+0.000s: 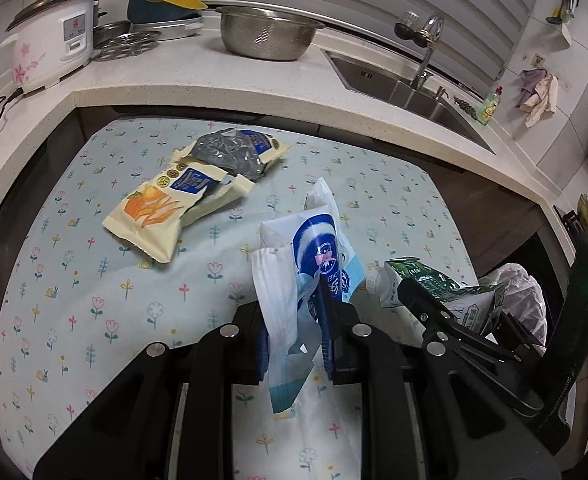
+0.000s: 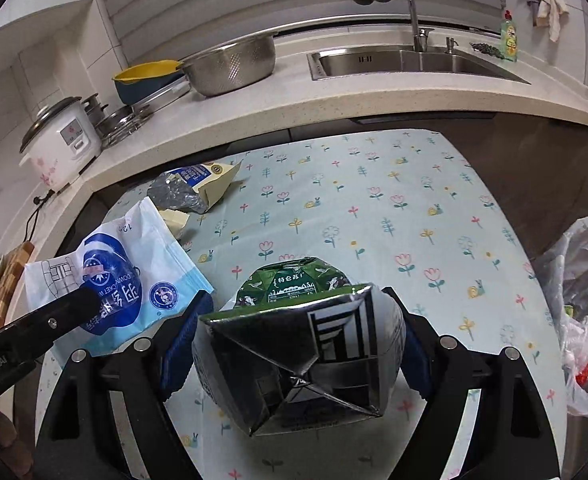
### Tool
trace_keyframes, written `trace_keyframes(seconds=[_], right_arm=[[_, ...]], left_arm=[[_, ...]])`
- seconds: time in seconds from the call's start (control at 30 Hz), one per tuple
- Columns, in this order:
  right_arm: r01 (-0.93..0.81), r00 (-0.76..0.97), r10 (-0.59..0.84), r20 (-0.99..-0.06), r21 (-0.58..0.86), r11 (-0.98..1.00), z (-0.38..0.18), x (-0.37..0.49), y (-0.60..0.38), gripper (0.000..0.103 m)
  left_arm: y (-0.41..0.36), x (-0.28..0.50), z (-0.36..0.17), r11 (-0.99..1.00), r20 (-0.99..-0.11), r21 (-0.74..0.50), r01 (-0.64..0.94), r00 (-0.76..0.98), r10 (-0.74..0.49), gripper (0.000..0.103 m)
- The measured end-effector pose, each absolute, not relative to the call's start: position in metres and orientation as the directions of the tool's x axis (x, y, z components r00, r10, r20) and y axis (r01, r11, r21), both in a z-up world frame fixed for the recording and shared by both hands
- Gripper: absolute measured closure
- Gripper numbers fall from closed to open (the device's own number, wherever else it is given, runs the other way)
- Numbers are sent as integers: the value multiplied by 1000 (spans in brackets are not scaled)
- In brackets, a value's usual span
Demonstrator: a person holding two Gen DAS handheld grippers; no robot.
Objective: Collect trash
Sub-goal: 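Carry the wipes packet and milk carton over the bin with both grippers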
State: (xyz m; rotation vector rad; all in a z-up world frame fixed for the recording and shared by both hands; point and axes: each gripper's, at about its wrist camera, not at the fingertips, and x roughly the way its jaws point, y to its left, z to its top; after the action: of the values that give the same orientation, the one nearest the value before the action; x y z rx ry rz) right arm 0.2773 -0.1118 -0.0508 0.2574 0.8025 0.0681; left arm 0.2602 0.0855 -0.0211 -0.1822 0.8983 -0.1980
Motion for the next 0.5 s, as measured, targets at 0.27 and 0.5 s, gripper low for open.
trace_keyframes(seconds=[0.27,0.5], right_arm=[[112,751,101,-652,276,955,-21,230,-169,23],[174,781,50,-623,294,940,-7,194,-216,23]], left_arm=[[32,228,1,956,-733,-221,195,613,-294,83],[-17,203,17,941,-716,-194,279,615,-330,83]])
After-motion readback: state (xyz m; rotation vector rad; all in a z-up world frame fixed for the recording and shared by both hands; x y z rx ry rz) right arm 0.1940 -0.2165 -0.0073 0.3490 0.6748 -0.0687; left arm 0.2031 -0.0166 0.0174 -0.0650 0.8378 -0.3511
